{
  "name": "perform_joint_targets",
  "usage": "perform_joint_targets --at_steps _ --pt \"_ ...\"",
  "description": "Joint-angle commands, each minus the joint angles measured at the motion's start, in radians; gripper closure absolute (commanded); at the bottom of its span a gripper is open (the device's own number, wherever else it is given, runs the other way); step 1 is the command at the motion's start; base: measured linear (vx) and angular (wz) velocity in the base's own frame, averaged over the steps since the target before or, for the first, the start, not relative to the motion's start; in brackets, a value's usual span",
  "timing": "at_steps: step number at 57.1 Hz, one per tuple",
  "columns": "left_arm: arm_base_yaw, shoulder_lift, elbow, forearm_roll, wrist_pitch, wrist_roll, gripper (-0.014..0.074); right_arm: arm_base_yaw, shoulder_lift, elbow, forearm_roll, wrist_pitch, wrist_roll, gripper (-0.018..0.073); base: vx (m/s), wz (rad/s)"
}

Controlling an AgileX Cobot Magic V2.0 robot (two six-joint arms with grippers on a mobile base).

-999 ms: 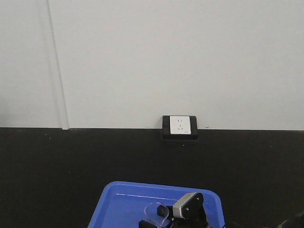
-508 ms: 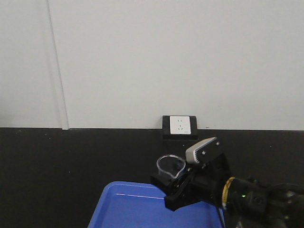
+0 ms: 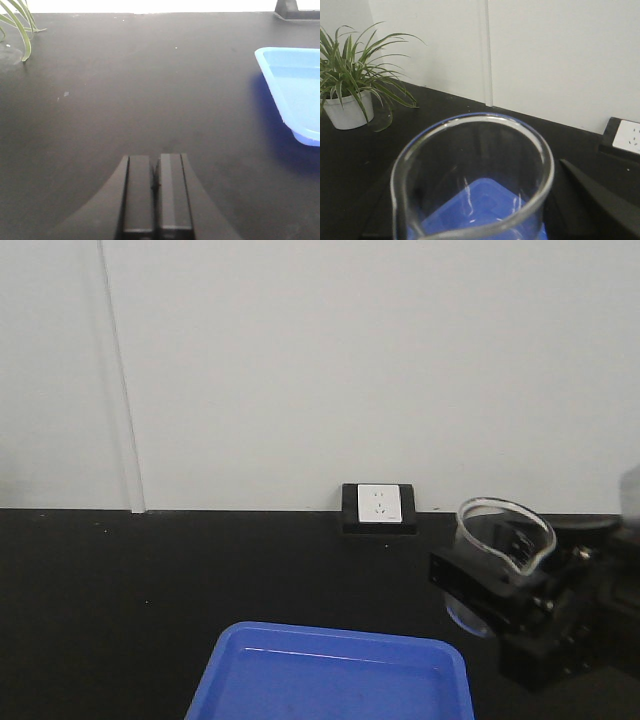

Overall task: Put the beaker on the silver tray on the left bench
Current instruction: 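Close the right gripper on the beaker and lift it from the tray, then hold the beaker in the right gripper while the base drives to the other bench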

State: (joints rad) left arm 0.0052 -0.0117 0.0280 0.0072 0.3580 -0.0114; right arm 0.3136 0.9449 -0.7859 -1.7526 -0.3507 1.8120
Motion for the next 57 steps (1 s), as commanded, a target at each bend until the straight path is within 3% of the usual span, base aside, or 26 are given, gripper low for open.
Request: perform_joint_targets --at_steps 1,20,57 --pt "-0.006 -0.016 0.028 -0.002 -0.078 -0.006 0.0595 -0.031 -0.079 0.059 -0.029 0.058 0.019 0.0566 0.00 0.00" --pt "-0.006 -0.016 0.028 -0.002 -0.078 -0.006 0.0595 -0.040 -0.265 0.292 -0.029 0.134 0.019 0.0566 0.00 0.00" --pt "-0.006 -0.016 0.028 -0.002 -0.078 -0.006 0.0595 -0.040 -0.284 0.317 -0.028 0.131 0.019 0.0566 0.00 0.00"
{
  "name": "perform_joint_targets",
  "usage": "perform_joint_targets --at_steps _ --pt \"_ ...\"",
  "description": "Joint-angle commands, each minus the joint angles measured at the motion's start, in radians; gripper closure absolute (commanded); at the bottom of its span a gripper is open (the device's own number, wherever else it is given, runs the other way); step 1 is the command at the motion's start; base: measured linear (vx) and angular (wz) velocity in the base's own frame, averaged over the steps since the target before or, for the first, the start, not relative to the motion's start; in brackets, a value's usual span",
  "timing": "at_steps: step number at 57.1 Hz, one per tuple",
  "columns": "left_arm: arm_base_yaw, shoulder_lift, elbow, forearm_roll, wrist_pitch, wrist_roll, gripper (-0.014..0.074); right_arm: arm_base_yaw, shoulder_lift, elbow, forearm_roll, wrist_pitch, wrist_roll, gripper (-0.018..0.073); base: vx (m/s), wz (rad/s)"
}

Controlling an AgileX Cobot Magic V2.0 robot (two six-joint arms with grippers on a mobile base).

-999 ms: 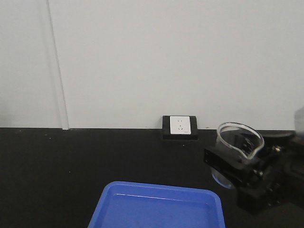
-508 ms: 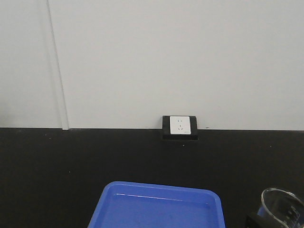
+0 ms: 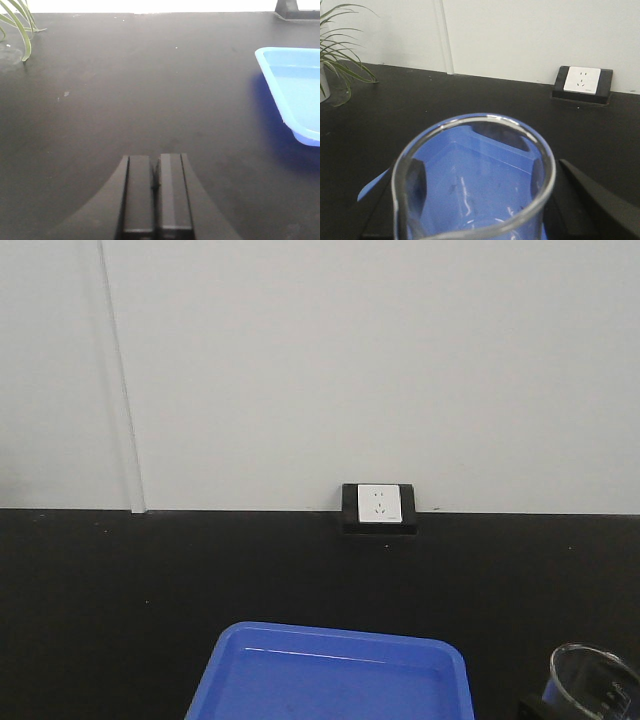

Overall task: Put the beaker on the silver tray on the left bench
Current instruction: 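Hold the beaker in the right gripper while the base drives to the other bench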

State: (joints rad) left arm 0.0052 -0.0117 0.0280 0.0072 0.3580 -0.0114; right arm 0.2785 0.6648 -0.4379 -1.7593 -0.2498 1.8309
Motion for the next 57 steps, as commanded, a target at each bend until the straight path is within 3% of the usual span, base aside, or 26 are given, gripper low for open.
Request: perform_joint_targets --at_steps 1,57 --pt "-0.006 -0.016 0.028 -0.002 -0.078 -0.006 0.0595 -0.005 -0.004 -0.031 -0.021 0.030 0.000 0.0566 0.00 0.00" --pt "-0.006 -0.016 0.028 -0.002 -0.078 -0.006 0.0595 -0.005 -0.004 -0.031 -0.021 0.030 0.000 0.0566 -0.05 -0.07"
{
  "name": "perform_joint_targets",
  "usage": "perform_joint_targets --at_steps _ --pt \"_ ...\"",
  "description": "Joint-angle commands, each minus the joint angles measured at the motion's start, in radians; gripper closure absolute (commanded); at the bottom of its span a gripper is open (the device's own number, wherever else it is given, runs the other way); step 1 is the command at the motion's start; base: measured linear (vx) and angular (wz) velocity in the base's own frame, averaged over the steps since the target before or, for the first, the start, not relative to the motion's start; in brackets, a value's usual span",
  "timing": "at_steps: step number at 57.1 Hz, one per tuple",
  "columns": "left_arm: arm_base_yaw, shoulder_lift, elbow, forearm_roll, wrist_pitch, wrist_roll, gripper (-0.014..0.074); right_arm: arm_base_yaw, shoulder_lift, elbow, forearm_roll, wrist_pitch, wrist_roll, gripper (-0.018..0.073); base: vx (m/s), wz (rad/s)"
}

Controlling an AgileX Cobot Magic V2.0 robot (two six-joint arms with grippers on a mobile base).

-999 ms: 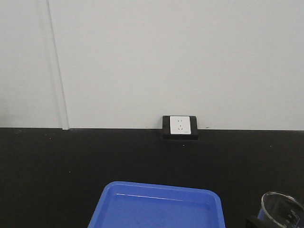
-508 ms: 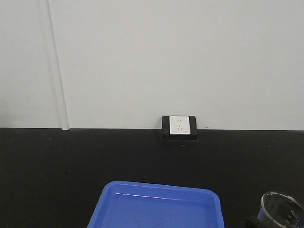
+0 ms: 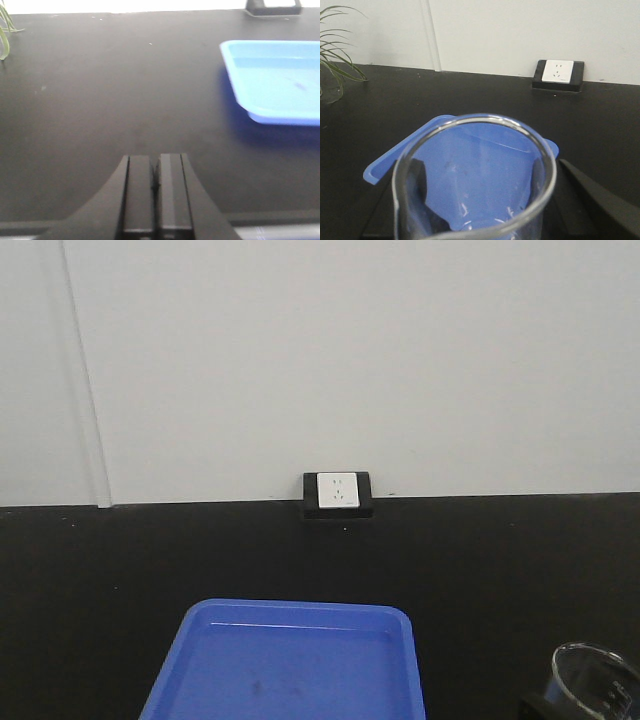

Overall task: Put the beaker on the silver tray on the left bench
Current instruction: 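Hold the beaker in the right gripper while the base drives to the other bench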

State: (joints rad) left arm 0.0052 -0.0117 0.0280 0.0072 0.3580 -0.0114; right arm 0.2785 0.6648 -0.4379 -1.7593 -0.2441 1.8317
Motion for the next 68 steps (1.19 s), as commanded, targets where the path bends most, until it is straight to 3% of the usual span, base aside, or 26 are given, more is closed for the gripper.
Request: perform_joint_targets --at_steps 1,68 --pt "-0.006 -0.016 0.028 -0.002 -0.078 -0.006 0.0595 -0.005 -0.004 -0.031 -0.021 0.024 -0.001 0.0566 -0.18 -0.13" --pt "-0.006 -0.016 0.028 -0.002 -0.078 -0.006 0.0595 -0.005 -0.004 -0.031 -0.021 0.023 -0.001 0.0566 -0.31 0.08"
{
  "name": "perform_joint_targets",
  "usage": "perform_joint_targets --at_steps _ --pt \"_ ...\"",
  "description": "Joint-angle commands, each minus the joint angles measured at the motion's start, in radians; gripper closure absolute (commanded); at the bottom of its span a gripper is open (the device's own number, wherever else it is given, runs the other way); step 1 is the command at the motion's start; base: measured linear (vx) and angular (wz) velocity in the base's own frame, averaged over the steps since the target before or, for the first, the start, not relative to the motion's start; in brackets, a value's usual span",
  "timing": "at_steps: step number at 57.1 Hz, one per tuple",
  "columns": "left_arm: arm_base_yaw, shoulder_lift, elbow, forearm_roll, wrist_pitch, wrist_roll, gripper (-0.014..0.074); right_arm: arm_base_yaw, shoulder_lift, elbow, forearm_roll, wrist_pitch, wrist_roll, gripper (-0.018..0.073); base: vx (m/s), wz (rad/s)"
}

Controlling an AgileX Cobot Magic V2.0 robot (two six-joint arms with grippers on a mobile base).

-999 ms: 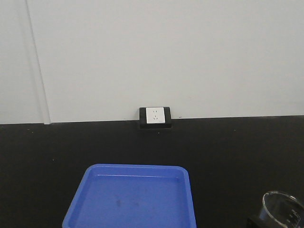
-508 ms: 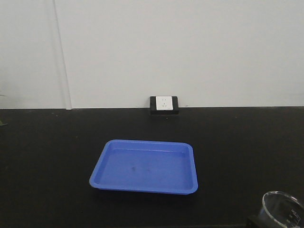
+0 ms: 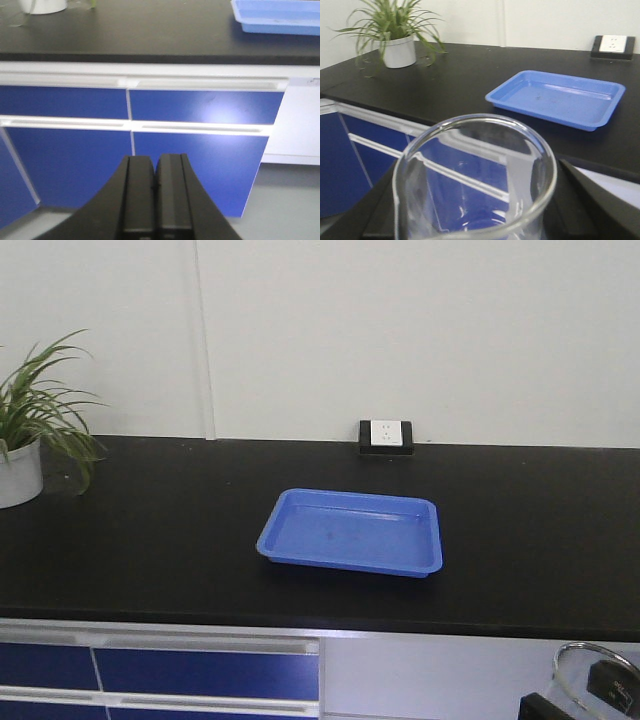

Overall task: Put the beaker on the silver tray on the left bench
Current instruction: 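Hold the beaker in the right gripper while the base drives to the other bench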

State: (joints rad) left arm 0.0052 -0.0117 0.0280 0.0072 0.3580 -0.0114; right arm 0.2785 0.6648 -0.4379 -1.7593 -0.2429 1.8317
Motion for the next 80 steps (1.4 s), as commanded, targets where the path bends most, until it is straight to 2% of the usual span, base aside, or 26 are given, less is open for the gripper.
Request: perform_joint_targets --at_steps 1,25,80 --pt "-0.006 -0.016 0.028 -0.002 -0.078 -0.006 0.0595 -0.005 -0.004 -0.031 -0.021 0.022 -0.001 0.0566 -0.35 0.21" --pt "-0.006 -0.016 0.028 -0.002 -0.078 -0.006 0.0595 -0.005 -0.004 -0.031 -0.021 0.022 -0.001 0.0566 -0.34 0.38" --pt "-0.006 -0.016 0.028 -0.002 -0.078 -0.006 0.0595 -0.005 -0.004 -0.031 -0.021 0.021 -0.001 0.0566 -0.20 0.62"
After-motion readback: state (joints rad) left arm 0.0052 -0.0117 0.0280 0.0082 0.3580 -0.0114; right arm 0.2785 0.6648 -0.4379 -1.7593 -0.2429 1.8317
